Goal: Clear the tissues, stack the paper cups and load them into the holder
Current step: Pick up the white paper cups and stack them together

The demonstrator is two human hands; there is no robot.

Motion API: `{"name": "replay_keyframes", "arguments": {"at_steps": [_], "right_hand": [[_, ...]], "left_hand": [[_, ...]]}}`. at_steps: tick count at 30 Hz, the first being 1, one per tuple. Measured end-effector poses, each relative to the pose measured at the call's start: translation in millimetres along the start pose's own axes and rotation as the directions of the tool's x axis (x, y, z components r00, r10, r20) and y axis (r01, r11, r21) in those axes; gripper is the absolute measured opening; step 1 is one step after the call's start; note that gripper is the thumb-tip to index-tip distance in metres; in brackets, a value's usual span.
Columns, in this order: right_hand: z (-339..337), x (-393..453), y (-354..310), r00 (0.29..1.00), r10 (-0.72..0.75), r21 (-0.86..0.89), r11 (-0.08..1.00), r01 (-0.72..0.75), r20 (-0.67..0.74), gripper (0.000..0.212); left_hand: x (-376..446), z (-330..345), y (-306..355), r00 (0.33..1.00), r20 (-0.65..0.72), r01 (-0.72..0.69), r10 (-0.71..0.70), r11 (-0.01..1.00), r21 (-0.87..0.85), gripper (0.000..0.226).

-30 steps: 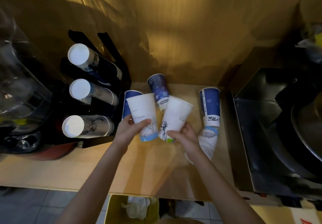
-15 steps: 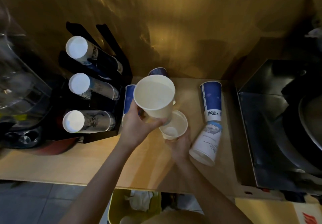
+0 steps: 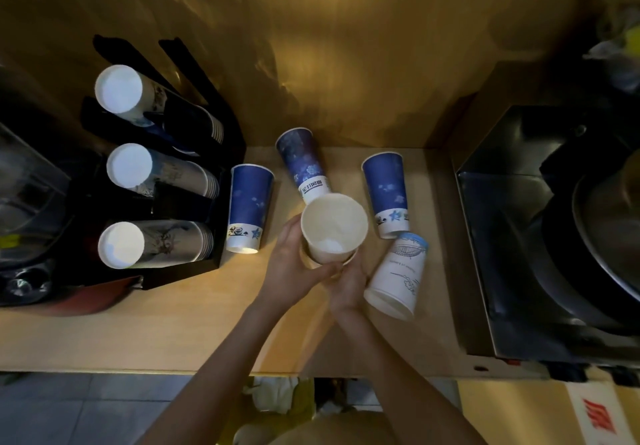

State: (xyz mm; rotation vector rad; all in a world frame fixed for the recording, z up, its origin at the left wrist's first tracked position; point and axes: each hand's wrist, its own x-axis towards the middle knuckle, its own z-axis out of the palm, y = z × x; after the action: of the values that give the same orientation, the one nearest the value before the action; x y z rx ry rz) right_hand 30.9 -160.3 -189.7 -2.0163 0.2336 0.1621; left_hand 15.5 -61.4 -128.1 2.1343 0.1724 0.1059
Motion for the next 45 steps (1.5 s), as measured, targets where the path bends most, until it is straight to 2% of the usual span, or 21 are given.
{"name": "replay_keyframes", "arguments": {"at_steps": [1,3,5,6,7,8,11,16,18,22,25,26,28,29,32,38,45], "right_hand": [[0,-1,-3,0.999,-0.037,0.050,0.998,0.038,-0.018,0.021],[-3,1,-4,0.998,0.015,0.215,0.977,-0.002,-0.056,0.027],[-4,-4,-4,0.999,-0.034,-0.022,0.999,0.033,-0.013,0.019],[-2,-4,-3,0.999,-0.034,-0.168,0.985,0.034,0.002,0.027],[-1,-4,-5,1.000,-0.019,-0.224,0.974,0.021,0.010,0.041],[0,-4,-5,1.000,0.004,-0.177,0.984,-0.001,0.018,0.048],[-2,-1,-10,0.999,0.033,-0.030,0.999,-0.033,-0.006,0.052],[-18,6,-18,0.988,0.083,-0.074,0.995,-0.074,0.129,0.043],[-35,6,-27,0.973,0.019,-0.082,0.997,0.000,0.230,0.039],[-74,13,-44,0.891,-0.060,-0.258,0.946,0.194,0.451,0.040],[-108,17,-51,0.860,-0.161,-0.401,0.833,0.381,0.484,0.041],[-118,19,-51,0.862,-0.189,-0.486,0.760,0.431,0.470,0.043],[-132,24,-46,0.840,-0.221,-0.677,0.507,0.534,0.496,0.047],[-135,26,-39,0.821,-0.223,-0.718,0.402,0.569,0.525,0.048],[-136,25,-16,0.763,-0.228,-0.721,0.250,0.646,0.605,0.049],[-128,26,9,0.708,-0.257,-0.672,0.223,0.706,0.658,0.057],[-120,28,22,0.711,-0.178,-0.689,0.178,0.703,0.680,0.066]], "left_hand": [[0,1,-3,1.000,0.015,0.009,-0.008,0.999,-0.039,0.093],[-2,1,-4,0.998,0.053,0.051,-0.047,0.995,-0.087,0.110],[-2,3,-8,0.996,0.061,0.074,-0.068,0.992,-0.103,0.119],[-3,4,-10,0.997,0.058,0.046,-0.041,0.994,-0.097,0.116],[-4,3,-8,0.998,0.056,0.027,-0.022,0.996,-0.085,0.110],[-5,3,-8,0.999,0.051,0.011,-0.008,0.998,-0.068,0.105],[-2,2,-11,0.999,0.034,-0.006,0.007,0.999,-0.032,0.098],[2,2,-15,0.999,0.028,-0.030,0.031,0.999,-0.035,0.094],[2,3,-17,0.999,0.023,-0.026,0.027,0.999,-0.045,0.093],[3,5,-17,1.000,0.022,0.018,-0.017,0.998,-0.054,0.093],[3,5,-18,1.000,0.026,0.019,-0.017,0.998,-0.063,0.092],[3,5,-19,0.999,0.029,0.017,-0.015,0.997,-0.070,0.092],[3,4,-19,0.999,0.035,0.018,-0.016,0.997,-0.069,0.091],[3,4,-19,0.999,0.037,0.019,-0.016,0.998,-0.066,0.091],[2,5,-18,0.999,0.037,0.016,-0.014,0.999,-0.051,0.091],[1,5,-17,0.999,0.040,0.019,-0.017,0.998,-0.054,0.092],[1,4,-17,0.999,0.044,0.031,-0.028,0.998,-0.061,0.092]]}}
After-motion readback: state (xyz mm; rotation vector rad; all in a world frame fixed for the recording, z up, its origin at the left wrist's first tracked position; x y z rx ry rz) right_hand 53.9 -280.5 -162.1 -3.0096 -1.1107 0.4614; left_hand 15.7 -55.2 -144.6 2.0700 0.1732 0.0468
